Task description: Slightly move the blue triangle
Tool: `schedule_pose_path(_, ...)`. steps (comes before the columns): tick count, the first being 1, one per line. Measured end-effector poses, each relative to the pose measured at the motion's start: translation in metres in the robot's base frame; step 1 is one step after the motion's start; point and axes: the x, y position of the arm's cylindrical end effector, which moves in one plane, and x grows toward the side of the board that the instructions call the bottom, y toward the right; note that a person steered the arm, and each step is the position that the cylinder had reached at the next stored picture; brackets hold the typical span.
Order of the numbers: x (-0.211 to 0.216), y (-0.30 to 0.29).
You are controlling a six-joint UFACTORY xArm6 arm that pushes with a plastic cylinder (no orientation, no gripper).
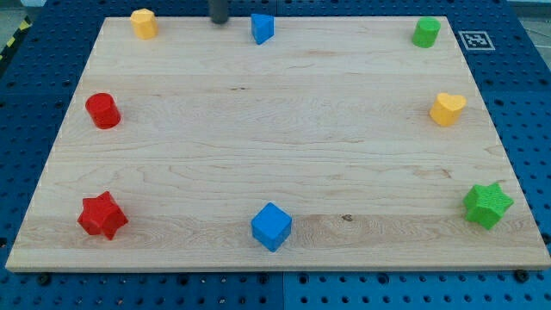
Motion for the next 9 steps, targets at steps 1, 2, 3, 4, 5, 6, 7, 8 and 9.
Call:
schedule_pose_path(1, 0.0, -0.005)
schedule_pose_path(2, 0.001, 0.011)
schedule_pose_path(3, 0.002, 0.042)
schedule_pose_path(4, 0.021, 0.047)
schedule_pose_path(5, 0.04, 0.051)
schedule_pose_path(6, 0.041, 0.054)
schedule_pose_path(7, 0.023, 0.055)
schedule_pose_path(8, 0.017, 0.076)
schedule_pose_path(9, 0.017, 0.088)
